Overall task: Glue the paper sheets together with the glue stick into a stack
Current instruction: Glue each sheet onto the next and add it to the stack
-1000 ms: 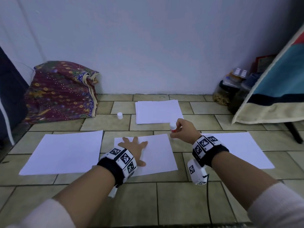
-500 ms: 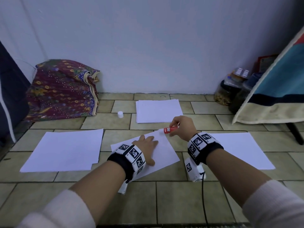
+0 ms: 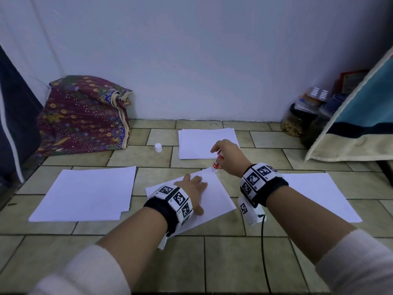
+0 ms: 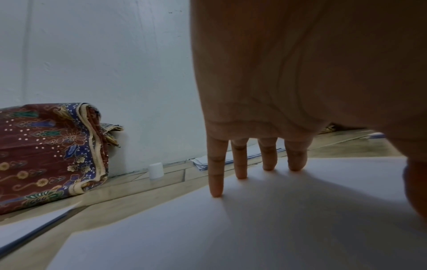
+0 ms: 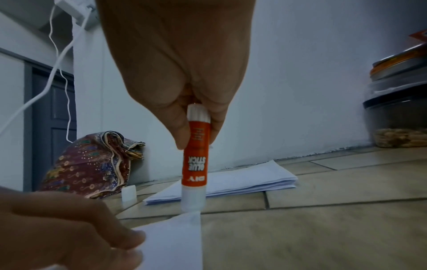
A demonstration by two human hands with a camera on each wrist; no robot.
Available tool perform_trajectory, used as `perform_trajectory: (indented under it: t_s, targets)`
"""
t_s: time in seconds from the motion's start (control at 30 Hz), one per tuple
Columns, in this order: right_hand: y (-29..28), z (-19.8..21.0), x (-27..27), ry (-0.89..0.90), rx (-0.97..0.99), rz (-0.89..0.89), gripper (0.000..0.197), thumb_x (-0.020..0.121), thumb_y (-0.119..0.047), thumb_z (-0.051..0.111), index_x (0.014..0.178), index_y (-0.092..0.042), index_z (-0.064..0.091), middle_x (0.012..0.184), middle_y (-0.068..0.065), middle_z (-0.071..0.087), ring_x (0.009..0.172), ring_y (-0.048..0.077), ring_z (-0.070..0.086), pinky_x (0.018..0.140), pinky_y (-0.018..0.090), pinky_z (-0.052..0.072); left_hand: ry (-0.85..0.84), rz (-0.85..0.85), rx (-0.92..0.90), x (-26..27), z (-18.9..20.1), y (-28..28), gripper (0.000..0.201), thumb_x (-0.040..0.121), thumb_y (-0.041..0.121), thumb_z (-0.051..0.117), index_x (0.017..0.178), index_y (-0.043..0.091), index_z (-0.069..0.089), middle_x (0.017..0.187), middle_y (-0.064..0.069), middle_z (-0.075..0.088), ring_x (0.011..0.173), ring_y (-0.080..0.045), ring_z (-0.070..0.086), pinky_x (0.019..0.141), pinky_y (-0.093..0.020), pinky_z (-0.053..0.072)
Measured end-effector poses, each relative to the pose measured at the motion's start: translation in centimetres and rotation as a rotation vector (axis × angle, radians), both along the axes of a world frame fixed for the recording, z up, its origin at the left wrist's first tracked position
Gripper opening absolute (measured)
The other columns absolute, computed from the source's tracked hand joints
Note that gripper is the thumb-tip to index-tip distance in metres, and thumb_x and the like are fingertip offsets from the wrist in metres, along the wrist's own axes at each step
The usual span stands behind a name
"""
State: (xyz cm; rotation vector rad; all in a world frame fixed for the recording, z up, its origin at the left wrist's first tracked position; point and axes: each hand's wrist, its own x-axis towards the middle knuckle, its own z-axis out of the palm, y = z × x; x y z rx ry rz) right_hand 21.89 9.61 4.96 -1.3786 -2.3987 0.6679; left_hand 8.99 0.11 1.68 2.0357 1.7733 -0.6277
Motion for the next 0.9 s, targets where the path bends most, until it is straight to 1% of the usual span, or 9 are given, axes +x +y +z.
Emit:
perform_trajectory:
  t_s: [0.1,0.17,0.27,0.43,0.53,0.6,0.7,0.77,0.9]
  targets:
    - [-0.1,0.3,-0.4,0.050,0.037,-0.041,0.027,0.079,0.009,0.060,0.103,-0.002,0.061,0.108,0.010,0.048,0.094,0.022,0.050,0.060,0.021,0.036,0.000,-0.009,0.009,-0.1,-0.1,-0.1,0.089,0.086,0.051,0.061,0.153,0.022,0.009,0.159,0.000,0.008,0.142,-0.028,0.011,0.104,-0.050,0.039]
    - [-0.1,0.6,-0.5,0.056,0.021,-0.080,0.026,0.071,0.005,0.073,0.094,-0.003,0.064,0.100,0.006,0.048,0.088,0.018,0.048,0.054,0.016,0.035,0.001,-0.012,0.013,-0.1,-0.2,-0.2,0.089,0.087,0.050,0.061,0.153,0.022,0.008,0.159,0.000,0.007,0.142,-0.028,0.011,0.104,-0.049,0.039]
    - [-0.2,0.7,-0.7,0.054,-0.020,-0.070,0.028,0.065,-0.003,0.080,0.090,-0.005,0.068,0.090,0.002,0.056,0.083,0.016,0.051,0.056,0.018,0.038,0.010,-0.014,0.009,-0.1,-0.1,-0.2,0.089,0.088,0.050,0.060,0.154,0.023,0.006,0.160,0.000,0.005,0.142,-0.028,0.010,0.105,-0.049,0.038]
    - [-0.6,0.1,-0.6,0.097,-0.028,-0.052,0.030,0.067,-0.005,0.080,0.095,-0.006,0.072,0.094,0.007,0.067,0.082,0.016,0.055,0.068,0.023,0.041,0.010,-0.017,0.010,-0.1,-0.1,-0.2,0.089,0.088,0.049,0.060,0.154,0.023,0.006,0.159,0.000,0.006,0.142,-0.029,0.011,0.106,-0.049,0.037]
    - [-0.7,0.1,-0.7,0.103,-0.029,-0.042,0.029,0.069,-0.004,0.079,0.096,-0.006,0.071,0.082,-0.002,0.059,0.082,0.015,0.054,0.062,0.021,0.040,0.007,-0.019,0.019,-0.1,-0.1,-0.3,0.090,0.088,0.049,0.060,0.154,0.023,0.006,0.159,0.000,0.006,0.142,-0.029,0.011,0.107,-0.049,0.036]
    - [-0.8,0.2,-0.9,0.093,-0.025,-0.027,0.028,0.071,-0.003,0.077,0.097,-0.006,0.071,0.077,-0.008,0.051,0.084,0.015,0.052,0.067,0.023,0.044,0.010,-0.017,0.023,-0.1,-0.1,-0.3,0.090,0.088,0.049,0.061,0.154,0.023,0.006,0.160,0.000,0.006,0.143,-0.028,0.010,0.107,-0.049,0.036]
    - [-0.8,0.0,-1.0,0.074,-0.018,-0.008,0.027,0.074,-0.002,0.074,0.100,-0.007,0.069,0.091,-0.001,0.054,0.091,0.018,0.052,0.081,0.032,0.050,0.010,-0.022,0.028,-0.1,-0.1,-0.2,0.090,0.087,0.050,0.061,0.154,0.023,0.007,0.159,0.000,0.008,0.142,-0.028,0.010,0.106,-0.048,0.038]
    - [-0.9,-0.2,-1.2,0.052,-0.007,0.016,0.025,0.078,-0.001,0.070,0.102,-0.006,0.067,0.099,0.004,0.057,0.093,0.019,0.051,0.084,0.033,0.049,0.017,-0.032,0.032,-0.3,-0.2,-0.1,0.089,0.087,0.051,0.060,0.153,0.024,0.007,0.159,0.001,0.007,0.142,-0.028,0.010,0.105,-0.047,0.038]
    - [-1.1,0.1,-1.3,-0.057,-0.012,0.117,0.022,0.086,-0.001,0.060,0.107,-0.004,0.060,0.102,0.013,0.066,0.092,0.023,0.055,0.070,0.028,0.044,0.043,-0.054,0.027,-0.6,-0.4,0.0,0.089,0.087,0.053,0.058,0.153,0.027,0.005,0.161,0.003,-0.005,0.143,-0.028,0.008,0.106,-0.046,0.037]
